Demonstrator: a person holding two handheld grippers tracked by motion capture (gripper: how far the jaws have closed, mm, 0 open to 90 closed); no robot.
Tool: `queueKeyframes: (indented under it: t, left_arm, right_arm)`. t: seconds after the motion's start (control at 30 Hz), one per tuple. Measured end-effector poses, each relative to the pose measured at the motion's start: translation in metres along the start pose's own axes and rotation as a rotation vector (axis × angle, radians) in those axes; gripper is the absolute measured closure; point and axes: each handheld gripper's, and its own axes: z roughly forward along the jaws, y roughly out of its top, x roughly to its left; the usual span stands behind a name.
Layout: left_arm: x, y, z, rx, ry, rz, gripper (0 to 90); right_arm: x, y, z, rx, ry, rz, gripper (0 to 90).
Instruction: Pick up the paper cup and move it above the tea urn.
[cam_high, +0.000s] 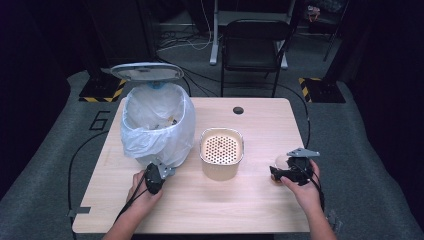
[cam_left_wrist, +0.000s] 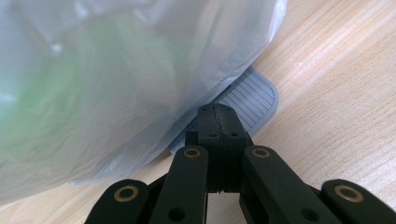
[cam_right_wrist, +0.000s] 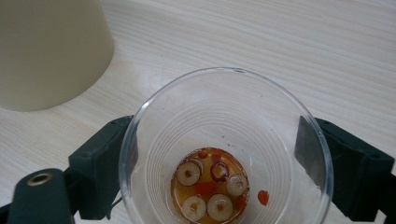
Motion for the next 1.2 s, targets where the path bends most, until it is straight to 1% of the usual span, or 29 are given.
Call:
queueKeyframes:
  t: [0.03, 0.07, 0.17, 0.2, 0.27, 0.43, 0.47, 0.5, 0.53, 0.57, 0.6, 0.63, 0.67, 0.7, 0.73, 0.8, 0.87, 0.9, 0.97, 1.0, 1.07, 1.1, 1.13, 1.17, 1.2]
  left_arm:
    - [0.0, 0.0, 0.0, 0.0, 0.0, 0.0, 90.0]
    - [0.0, 0.0, 0.0, -0.004, 0.001, -0.001, 90.0]
    - [0.0, 0.0, 0.0, -0.003, 0.001, 0.002, 90.0]
    - [0.0, 0.0, 0.0, 0.006, 0.001, 0.005, 90.0]
    - [0.0, 0.0, 0.0, 0.006, 0.002, 0.007, 90.0]
    - [0.0, 0.0, 0.0, -0.003, 0.0, 0.003, 90.0]
    - [0.0, 0.0, 0.0, -0.003, 0.0, 0.001, 90.0]
    - [0.0, 0.0, 0.0, 0.0, 0.0, 0.002, 90.0]
    - [0.0, 0.0, 0.0, 0.0, 0.0, 0.002, 90.0]
    - [0.0, 0.0, 0.0, -0.003, -0.002, 0.0, 90.0]
    - [0.0, 0.0, 0.0, -0.003, -0.001, -0.001, 90.0]
    - [0.0, 0.0, 0.0, -0.003, -0.001, -0.001, 90.0]
    - [0.0, 0.0, 0.0, -0.003, -0.001, 0.001, 90.0]
    - [0.0, 0.0, 0.0, -0.003, -0.001, 0.001, 90.0]
    - [0.0, 0.0, 0.0, -0.003, 0.0, 0.0, 90.0]
    - [0.0, 0.0, 0.0, -0.003, -0.001, -0.001, 90.0]
    - [0.0, 0.0, 0.0, -0.003, -0.002, -0.001, 90.0]
    - [0.0, 0.0, 0.0, -0.002, -0.002, -0.003, 90.0]
    - [0.0, 0.0, 0.0, -0.003, -0.002, 0.0, 90.0]
    - [0.0, 0.0, 0.0, -0.004, 0.001, -0.001, 90.0]
    - [0.0, 0.0, 0.0, -0.003, 0.001, -0.001, 90.0]
    - [0.0, 0.0, 0.0, -0.004, 0.0, 0.0, 90.0]
    - [0.0, 0.0, 0.0, -0.003, 0.0, 0.0, 90.0]
    - [0.0, 0.0, 0.0, -0.003, -0.001, 0.0, 90.0]
    - [0.0, 0.0, 0.0, 0.002, -0.001, 0.0, 90.0]
  right_arm:
    - [0.0, 0.0, 0.0, 0.0, 0.0, 0.0, 11.6]
    - [0.001, 0.002, -0.001, 0.001, -0.001, 0.01, 6.9]
    - [0.001, 0.004, -0.003, -0.001, 0.0, 0.007, 6.8]
    - [0.001, 0.005, -0.004, -0.005, 0.003, 0.002, 6.8]
    - [0.001, 0.009, -0.008, -0.014, 0.009, 0.004, 6.9]
    - [0.002, 0.016, -0.017, -0.029, 0.006, -0.003, 7.3]
    - [0.004, 0.021, -0.023, -0.048, 0.007, -0.017, 9.1]
    - [0.005, 0.023, -0.025, -0.054, 0.007, -0.023, 11.2]
    - [0.005, 0.023, -0.025, -0.054, 0.007, -0.023, 11.2]
    - [0.006, 0.026, -0.028, -0.064, 0.014, -0.029, 14.0]
    - [0.009, 0.033, -0.032, -0.073, 0.029, -0.044, 14.5]
    - [0.009, 0.033, -0.032, -0.073, 0.029, -0.044, 14.5]
    - [0.013, 0.04, -0.033, -0.078, 0.046, -0.059, 18.4]
    - [0.013, 0.04, -0.033, -0.078, 0.046, -0.059, 18.4]
    - [0.016, 0.046, -0.033, -0.078, 0.059, -0.057, 20.7]
    - [0.021, 0.051, -0.032, -0.082, 0.066, -0.056, 24.9]
    - [0.025, 0.057, -0.03, -0.088, 0.085, -0.067, 28.5]
    - [0.025, 0.057, -0.03, -0.088, 0.085, -0.067, 28.5]
    - [0.031, 0.064, -0.028, -0.095, 0.104, -0.069, 32.0]
    - [0.037, 0.07, -0.025, -0.095, 0.123, -0.066, 33.3]
    - [0.041, 0.075, -0.022, -0.091, 0.136, -0.064, 36.7]
    - [0.044, 0.079, -0.019, -0.09, 0.15, -0.065, 37.8]
    - [0.044, 0.079, -0.019, -0.09, 0.15, -0.065, 37.8]
    - [0.047, 0.08, -0.017, -0.089, 0.159, -0.059, 38.9]
    - [0.049, 0.083, -0.015, -0.087, 0.168, -0.064, 39.9]
